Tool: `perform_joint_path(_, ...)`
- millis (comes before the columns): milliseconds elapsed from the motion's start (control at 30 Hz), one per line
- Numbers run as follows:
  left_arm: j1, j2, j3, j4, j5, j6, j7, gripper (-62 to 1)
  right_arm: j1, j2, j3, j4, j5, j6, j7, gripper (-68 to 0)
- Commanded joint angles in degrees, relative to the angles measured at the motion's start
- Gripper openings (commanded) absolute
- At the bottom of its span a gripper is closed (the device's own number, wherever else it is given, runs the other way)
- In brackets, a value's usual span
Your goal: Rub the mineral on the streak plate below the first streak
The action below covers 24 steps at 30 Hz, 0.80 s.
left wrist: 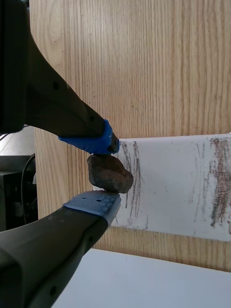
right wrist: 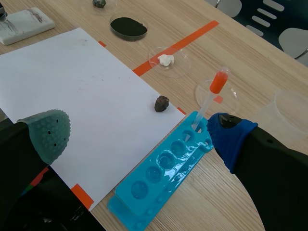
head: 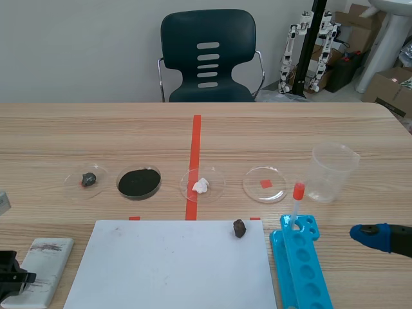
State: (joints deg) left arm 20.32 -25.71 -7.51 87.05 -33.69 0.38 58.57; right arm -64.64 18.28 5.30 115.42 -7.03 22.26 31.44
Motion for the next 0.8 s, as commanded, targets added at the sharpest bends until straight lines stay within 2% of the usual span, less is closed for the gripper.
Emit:
perform_joint_path(0, -0.5, 0.1, 0.5, 0.4, -0.2, 0.3, 0.0, -49.3, -0.1, 0.2, 0.5, 0.5, 0.6, -0.2, 0.8, -8.4)
perform_joint_path(233, -2.1, 1.0, 0.8, -1.0, -0.2, 0.2, 0.4, -49.3, -0.1, 0.2, 0.5, 0.5, 0.6, -0.2, 0.8, -8.4)
perform_joint_path(533, -3.5, 1.1, 4.0, -4.5, -0.3, 0.3, -0.5, -49.3, -0.1, 0.2, 0.5, 0.5, 0.6, -0.2, 0.8, -8.4)
perform_joint_path(600, -3.5, 1.1, 4.6, -4.6, -1.9, -0.5, -1.2, -49.3, -0.1, 0.2, 0.5, 0.5, 0.6, -0.2, 0.8, -8.4)
perform_joint_path(700, -3.5, 1.4, 5.3, -4.6, -6.0, -4.3, -2.1, -49.3, -0.1, 0.2, 0.5, 0.5, 0.6, -0.2, 0.8, -8.4)
perform_joint_path(767, -3.5, 1.7, 5.6, -4.6, -7.4, -5.7, -2.1, -49.3, -0.1, 0.2, 0.5, 0.5, 0.6, -0.2, 0.8, -8.4)
